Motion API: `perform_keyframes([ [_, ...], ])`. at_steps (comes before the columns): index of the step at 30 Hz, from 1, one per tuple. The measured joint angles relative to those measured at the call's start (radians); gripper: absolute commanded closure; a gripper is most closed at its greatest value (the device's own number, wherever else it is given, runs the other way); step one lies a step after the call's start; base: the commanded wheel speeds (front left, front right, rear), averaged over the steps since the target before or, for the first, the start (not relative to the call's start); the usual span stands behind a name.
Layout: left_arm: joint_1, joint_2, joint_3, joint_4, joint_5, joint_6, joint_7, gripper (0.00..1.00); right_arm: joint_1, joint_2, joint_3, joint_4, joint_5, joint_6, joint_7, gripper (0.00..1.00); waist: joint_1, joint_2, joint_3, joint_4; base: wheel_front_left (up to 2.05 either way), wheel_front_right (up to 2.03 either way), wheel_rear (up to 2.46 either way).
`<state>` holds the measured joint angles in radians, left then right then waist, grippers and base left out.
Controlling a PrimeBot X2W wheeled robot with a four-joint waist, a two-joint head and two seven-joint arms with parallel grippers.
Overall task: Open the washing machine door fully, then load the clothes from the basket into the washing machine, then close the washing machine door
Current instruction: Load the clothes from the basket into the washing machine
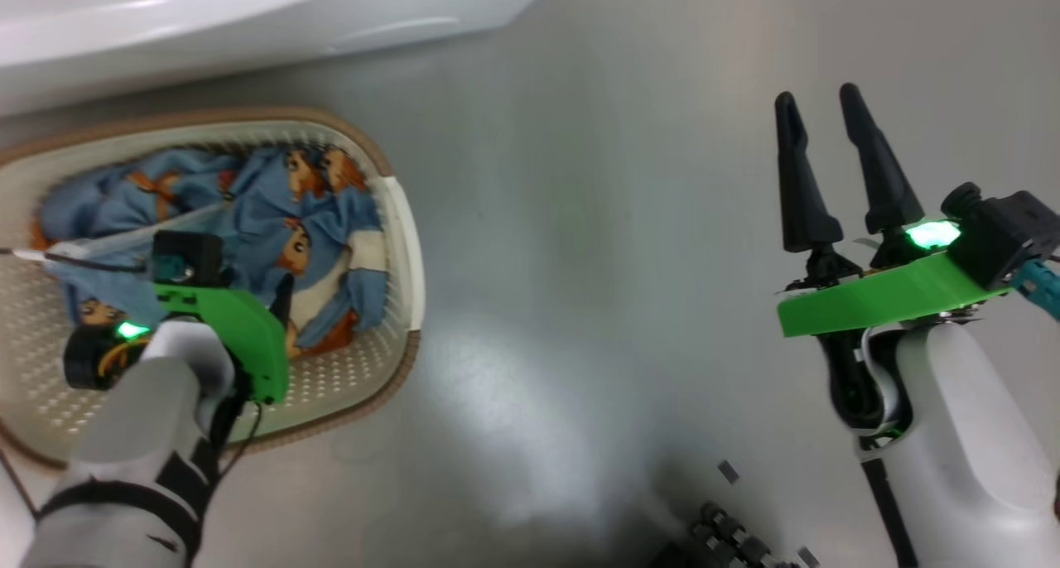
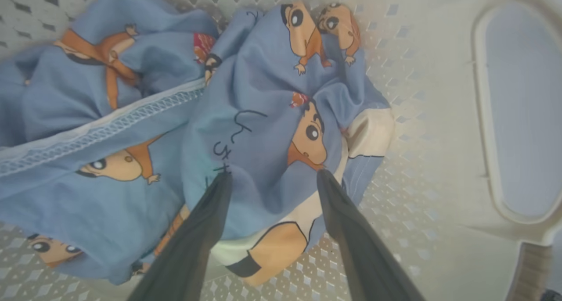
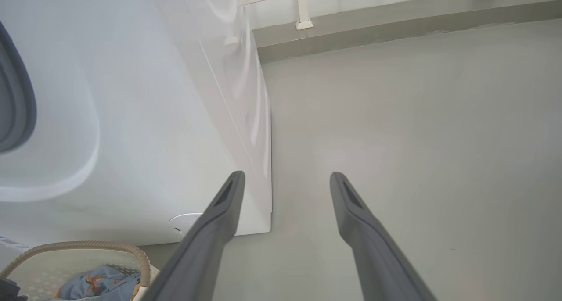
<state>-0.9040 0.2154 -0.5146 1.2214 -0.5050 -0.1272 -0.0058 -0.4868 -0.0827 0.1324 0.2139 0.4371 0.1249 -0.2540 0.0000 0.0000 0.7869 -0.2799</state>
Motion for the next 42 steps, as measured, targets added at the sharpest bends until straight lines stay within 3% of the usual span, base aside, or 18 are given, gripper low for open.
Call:
perform_keyframes([
  [9, -0.083, 0.05, -0.032, 0.044, 0.02, 0.001, 0.026, 0.0, 0.0, 0.026, 0.027, -0.005, 0.006, 0.0, 0.0, 0.0, 0.0, 0.0, 0.074, -0.063, 0.0, 0.0, 0.0],
  [18, -0.102, 0.067, -0.089, 0.066, 0.064, 0.026, 0.162, 0.0, -0.002, 0.038, 0.042, -0.007, 0.019, 0.0, 0.0, 0.0, 0.0, 0.0, 0.109, -0.115, 0.0, 0.0, 0.0],
  [19, -0.102, 0.073, -0.09, 0.067, 0.067, 0.034, 0.17, 0.07, -0.002, 0.038, 0.044, -0.007, 0.026, 0.0, 0.0, 0.0, 0.0, 0.0, 0.11, -0.118, 0.0, 0.0, 0.0],
  [20, -0.102, 0.076, -0.091, 0.068, 0.067, 0.037, 0.178, 0.55, -0.002, 0.039, 0.046, -0.008, 0.031, 0.0, 0.0, 0.0, 0.0, 0.0, 0.11, -0.12, 0.0, 0.0, 0.0],
  [21, -0.102, 0.08, -0.091, 0.069, 0.067, 0.04, 0.18, 0.82, -0.002, 0.039, 0.047, -0.008, 0.032, 0.0, 0.0, 0.0, 0.0, 0.0, 0.109, -0.12, 0.0, 0.0, 0.0],
  [22, -0.102, 0.081, -0.091, 0.069, 0.067, 0.04, 0.179, 1.0, -0.002, 0.039, 0.048, -0.008, 0.033, 0.0, 0.0, 0.0, 0.0, 0.0, 0.108, -0.12, 0.0, 0.0, 0.0],
  [32, -0.085, 0.062, -0.076, 0.074, 0.026, 0.022, 0.094, 1.0, -0.017, 0.039, 0.047, -0.009, 0.029, 0.0, 0.0, 0.0, 0.0, 0.0, 0.069, -0.097, 0.0, 0.0, 0.0],
  [42, 0.038, -0.002, -0.063, 0.036, -0.055, 0.0, -0.097, 1.0, -0.014, 0.039, 0.029, 0.015, 0.021, 0.0, 0.0, 0.0, 0.0, 0.0, -0.049, -0.056, 0.0, 0.0, 0.0],
])
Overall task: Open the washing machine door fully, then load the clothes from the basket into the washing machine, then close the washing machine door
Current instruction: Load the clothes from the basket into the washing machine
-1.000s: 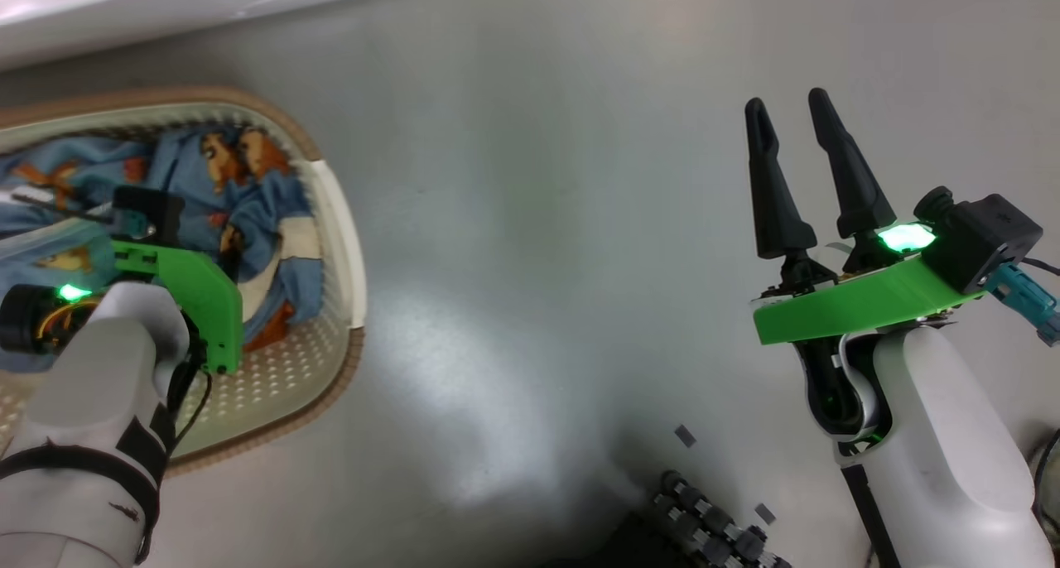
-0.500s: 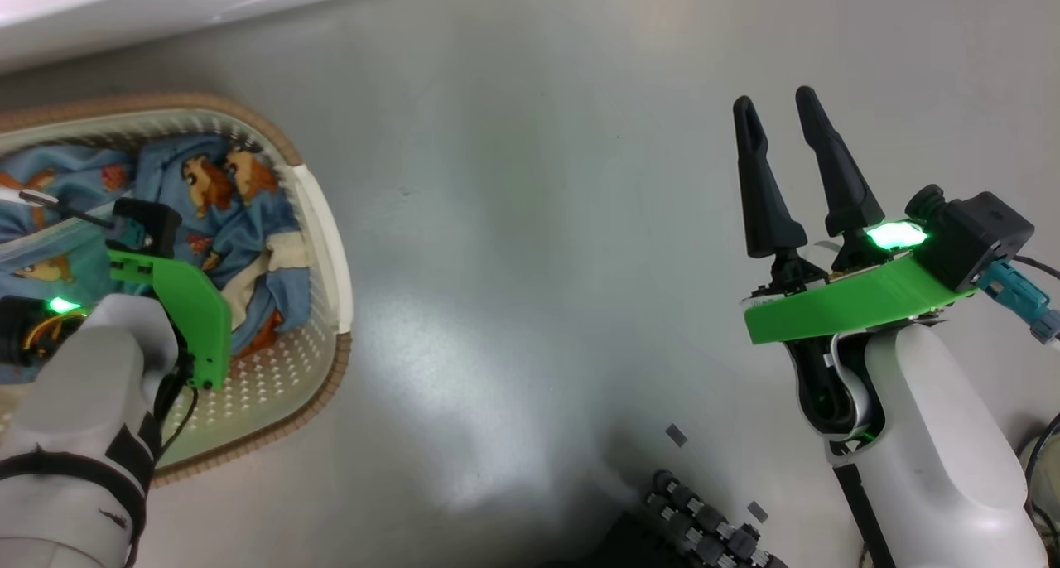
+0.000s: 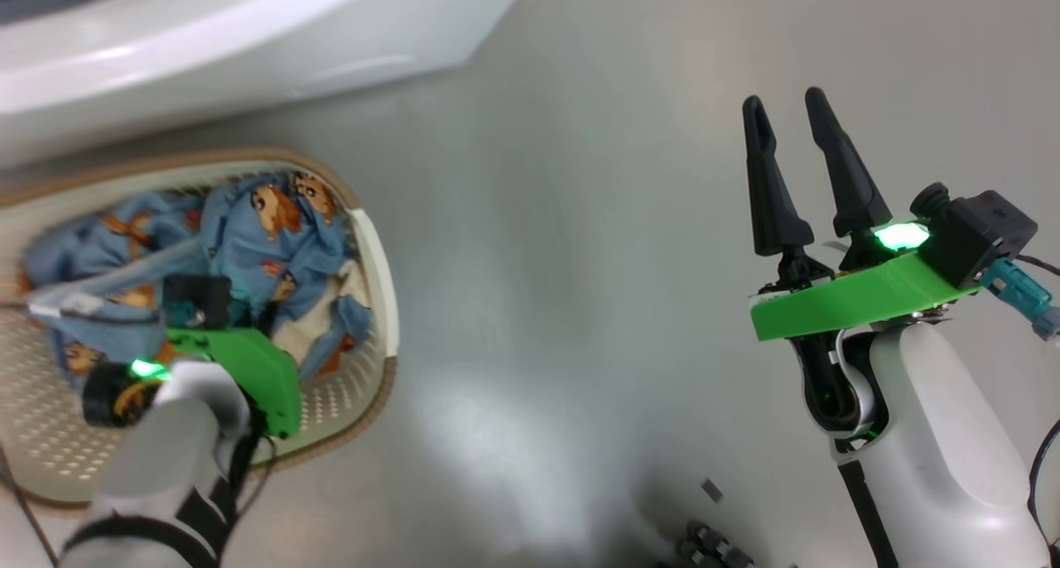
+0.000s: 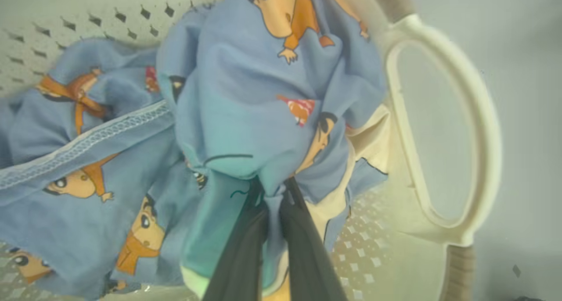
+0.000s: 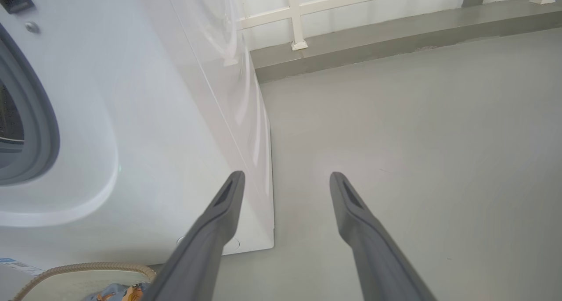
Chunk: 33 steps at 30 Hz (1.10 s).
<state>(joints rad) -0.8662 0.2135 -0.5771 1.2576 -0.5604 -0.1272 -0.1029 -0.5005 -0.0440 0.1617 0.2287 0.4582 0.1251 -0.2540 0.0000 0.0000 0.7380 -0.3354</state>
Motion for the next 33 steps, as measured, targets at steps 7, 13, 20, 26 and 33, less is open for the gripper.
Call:
perform_keyframes([
  [7, 0.104, -0.029, -0.012, -0.102, -0.093, 0.0, -0.077, 1.0, 0.038, -0.026, -0.003, 0.029, 0.0, 0.0, 0.0, 0.0, 0.0, 0.0, -0.114, 0.038, 0.0, 0.0, 0.0],
  [13, 0.17, -0.027, -0.029, -0.18, -0.153, 0.0, -0.119, 1.0, 0.072, -0.044, -0.004, 0.049, 0.0, 0.0, 0.0, 0.0, 0.0, 0.0, -0.217, 0.076, 0.0, 0.0, 0.0],
  [20, 0.252, -0.021, -0.016, -0.273, -0.196, -0.001, -0.144, 1.0, 0.118, -0.07, -0.007, 0.075, 0.005, 0.0, 0.0, 0.0, 0.0, 0.0, -0.344, 0.13, 0.0, 0.0, 0.0],
  [26, 0.323, -0.008, 0.055, -0.41, -0.18, 0.018, -0.145, 1.0, 0.154, -0.09, -0.009, 0.089, 0.008, 0.0, 0.0, 0.0, 0.0, 0.0, -0.432, 0.17, 0.0, 0.0, 0.0],
  [33, 0.459, 0.007, 0.14, -0.594, -0.098, 0.087, -0.145, 1.0, 0.204, -0.11, -0.008, 0.108, 0.018, 0.0, 0.0, 0.0, 0.0, 0.0, -0.524, 0.215, 0.0, 0.0, 0.0],
])
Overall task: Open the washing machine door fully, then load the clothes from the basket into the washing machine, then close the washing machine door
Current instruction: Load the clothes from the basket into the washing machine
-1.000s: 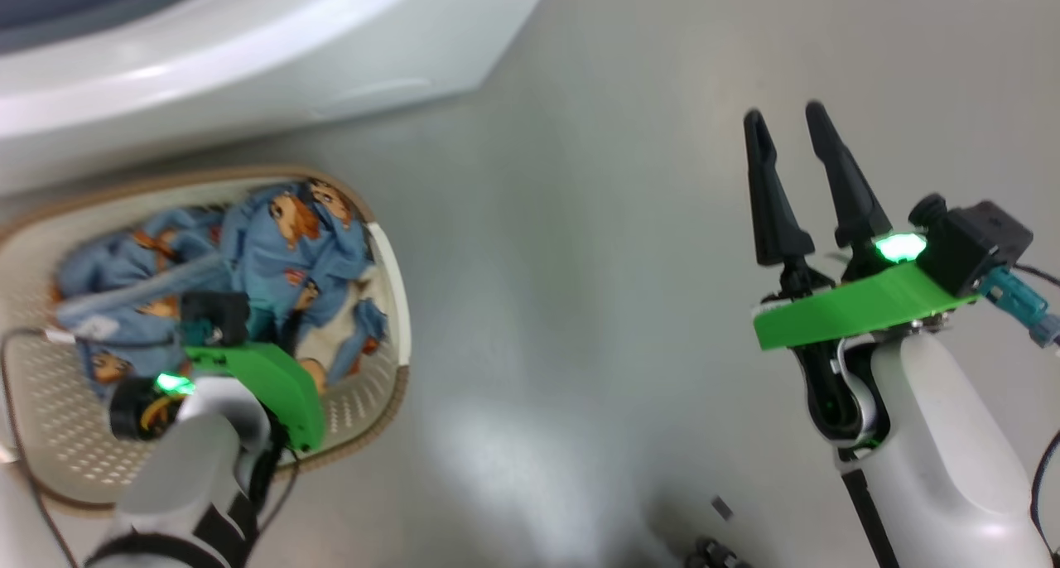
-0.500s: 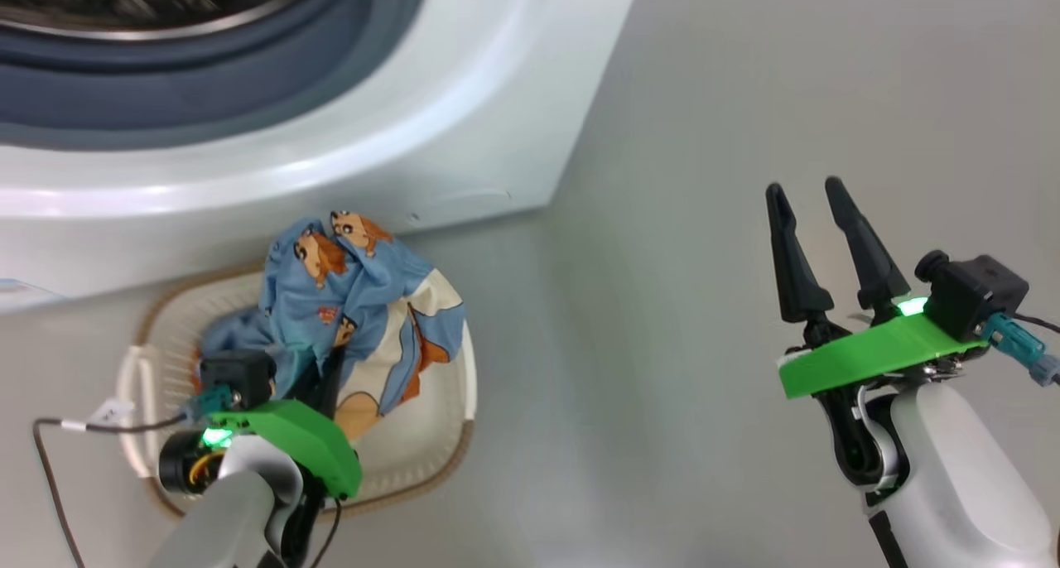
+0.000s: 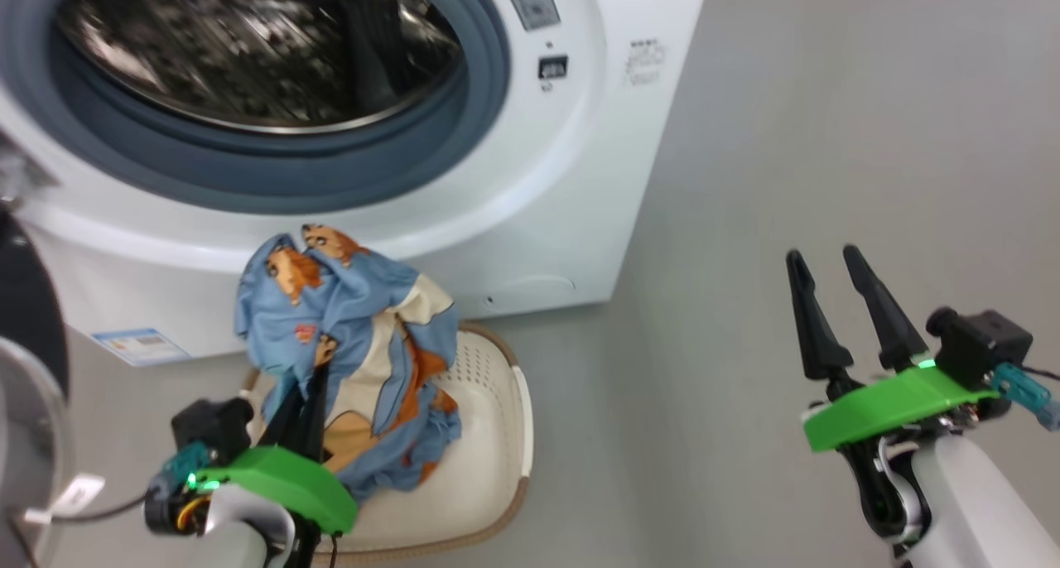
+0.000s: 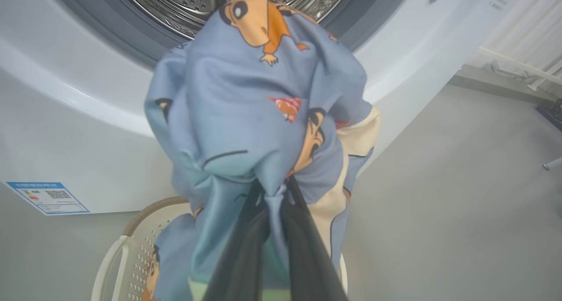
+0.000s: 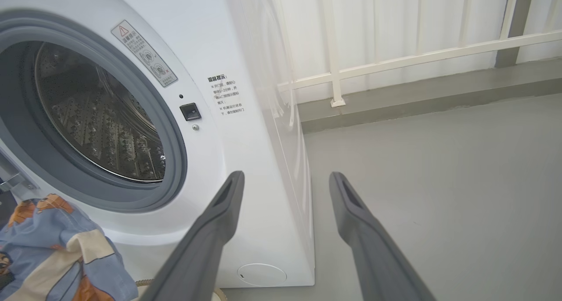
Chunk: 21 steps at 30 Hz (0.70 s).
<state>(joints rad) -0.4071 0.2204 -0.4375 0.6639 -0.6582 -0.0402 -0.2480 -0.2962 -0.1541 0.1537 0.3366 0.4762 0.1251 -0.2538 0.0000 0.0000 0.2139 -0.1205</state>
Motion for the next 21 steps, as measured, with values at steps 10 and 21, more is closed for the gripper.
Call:
perform_keyframes([
  [10, 0.167, 0.0, 0.093, -0.217, 0.081, 0.054, 0.0, 1.0, 0.045, -0.024, -0.003, 0.018, 0.017, 0.0, 0.0, 0.0, 0.0, 0.0, -0.106, 0.042, 0.0, 0.0, 0.0],
  [21, 0.278, 0.012, 0.145, -0.424, 0.149, 0.105, 0.0, 1.0, 0.082, -0.034, 0.008, 0.025, 0.017, 0.0, 0.0, 0.0, 0.0, 0.0, -0.18, 0.062, 0.0, 0.0, 0.0],
])
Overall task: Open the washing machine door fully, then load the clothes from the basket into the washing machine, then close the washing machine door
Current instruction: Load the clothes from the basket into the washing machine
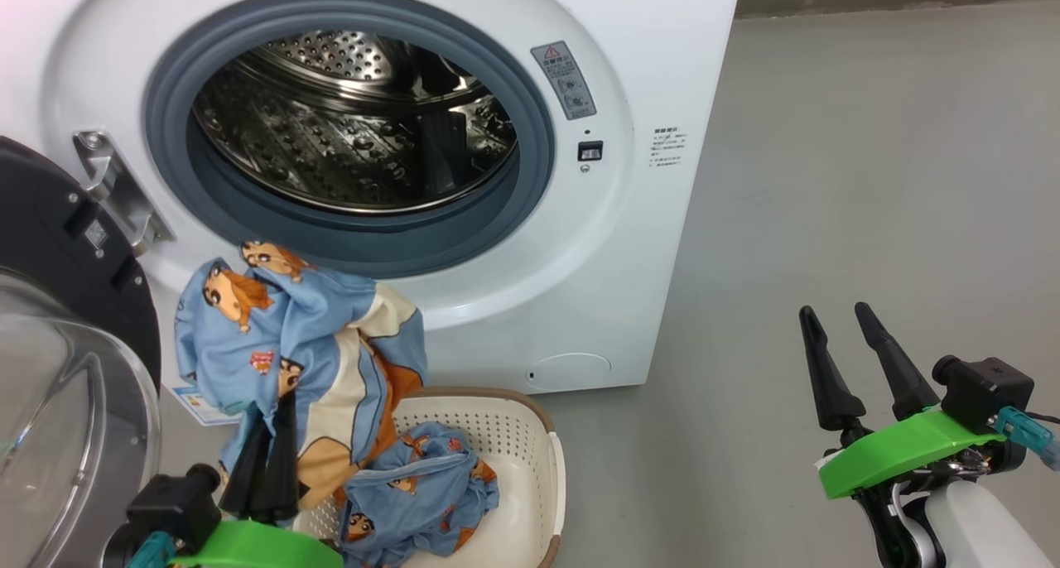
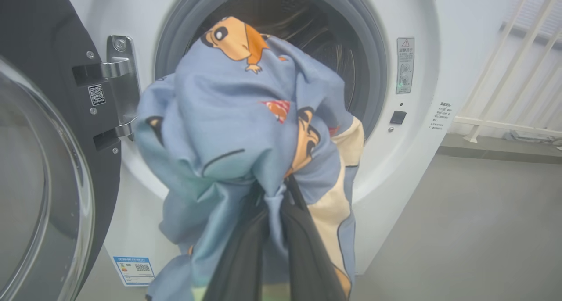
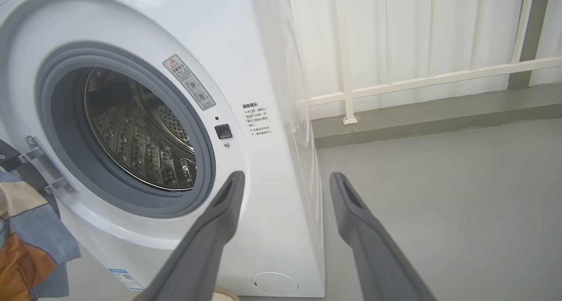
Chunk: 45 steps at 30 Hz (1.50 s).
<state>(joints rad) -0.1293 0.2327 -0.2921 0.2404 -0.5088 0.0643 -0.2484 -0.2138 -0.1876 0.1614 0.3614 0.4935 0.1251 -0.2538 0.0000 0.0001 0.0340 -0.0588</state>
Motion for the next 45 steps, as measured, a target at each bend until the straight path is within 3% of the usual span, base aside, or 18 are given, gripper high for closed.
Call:
perform_keyframes([
  [17, 0.002, 0.003, -0.004, -0.041, 0.003, 0.017, 0.003, 1.0, -0.002, -0.002, 0.011, 0.002, 0.0, 0.0, 0.0, 0.0, 0.0, 0.0, 0.02, 0.006, 0.0, 0.0, 0.0],
  [24, -0.102, 0.005, -0.012, 0.009, 0.002, -0.006, 0.021, 1.0, -0.008, -0.002, 0.023, -0.003, 0.0, 0.0, 0.0, 0.0, 0.0, 0.0, 0.046, -0.008, 0.0, 0.0, 0.0],
  [30, -0.252, -0.003, -0.026, 0.127, -0.004, -0.046, 0.052, 1.0, -0.033, 0.004, 0.031, -0.014, 0.0, 0.0, 0.0, 0.0, 0.0, 0.0, 0.088, -0.028, 0.0, 0.0, 0.0],
  [37, -0.469, -0.029, -0.021, 0.364, -0.02, -0.099, 0.053, 1.0, -0.081, 0.019, 0.044, -0.031, 0.0, 0.0, 0.0, 0.0, 0.0, 0.0, 0.155, -0.062, 0.0, 0.0, 0.0],
  [45, -0.771, -0.03, -0.004, 0.576, -0.015, -0.118, 0.029, 1.0, -0.128, 0.043, 0.039, -0.062, -0.003, 0.0, 0.0, 0.0, -0.0001, 0.0, 0.27, -0.11, 0.0, 0.0, 0.0],
])
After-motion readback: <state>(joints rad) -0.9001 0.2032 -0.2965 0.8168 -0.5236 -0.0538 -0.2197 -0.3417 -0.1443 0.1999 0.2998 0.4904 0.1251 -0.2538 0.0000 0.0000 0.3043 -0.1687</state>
